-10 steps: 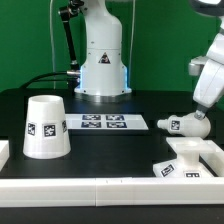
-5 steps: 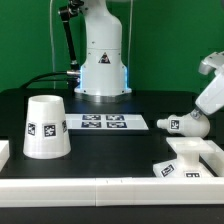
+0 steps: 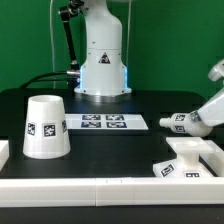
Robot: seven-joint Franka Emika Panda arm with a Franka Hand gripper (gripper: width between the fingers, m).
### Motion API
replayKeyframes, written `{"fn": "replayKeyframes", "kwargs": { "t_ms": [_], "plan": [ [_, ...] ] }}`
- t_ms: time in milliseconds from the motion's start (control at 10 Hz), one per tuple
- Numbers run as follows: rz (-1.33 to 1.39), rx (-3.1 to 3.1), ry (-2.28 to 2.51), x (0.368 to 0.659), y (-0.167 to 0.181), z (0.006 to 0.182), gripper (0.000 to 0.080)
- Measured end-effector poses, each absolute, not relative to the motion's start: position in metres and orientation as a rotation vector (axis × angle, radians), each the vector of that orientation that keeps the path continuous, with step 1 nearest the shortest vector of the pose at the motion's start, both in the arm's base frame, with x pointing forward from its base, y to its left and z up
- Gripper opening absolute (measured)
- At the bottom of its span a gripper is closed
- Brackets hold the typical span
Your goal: Assemble lamp
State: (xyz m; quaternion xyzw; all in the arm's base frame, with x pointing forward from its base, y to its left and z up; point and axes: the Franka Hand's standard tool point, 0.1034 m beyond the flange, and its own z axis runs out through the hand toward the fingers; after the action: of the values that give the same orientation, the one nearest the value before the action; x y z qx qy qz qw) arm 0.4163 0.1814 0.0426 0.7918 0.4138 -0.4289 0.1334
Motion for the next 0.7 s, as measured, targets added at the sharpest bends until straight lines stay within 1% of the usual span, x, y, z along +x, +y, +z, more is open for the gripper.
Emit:
{"fn": "replayKeyframes", "kwargs": {
  "t_ms": [400,700],
  "plan": [
    [-1.244,2.298,1.219,0.403,0.18,0.022,0.0699],
    [-1.252,2.296,1.215,0.398,0.178,0.015,0.0699]
  ]
}}
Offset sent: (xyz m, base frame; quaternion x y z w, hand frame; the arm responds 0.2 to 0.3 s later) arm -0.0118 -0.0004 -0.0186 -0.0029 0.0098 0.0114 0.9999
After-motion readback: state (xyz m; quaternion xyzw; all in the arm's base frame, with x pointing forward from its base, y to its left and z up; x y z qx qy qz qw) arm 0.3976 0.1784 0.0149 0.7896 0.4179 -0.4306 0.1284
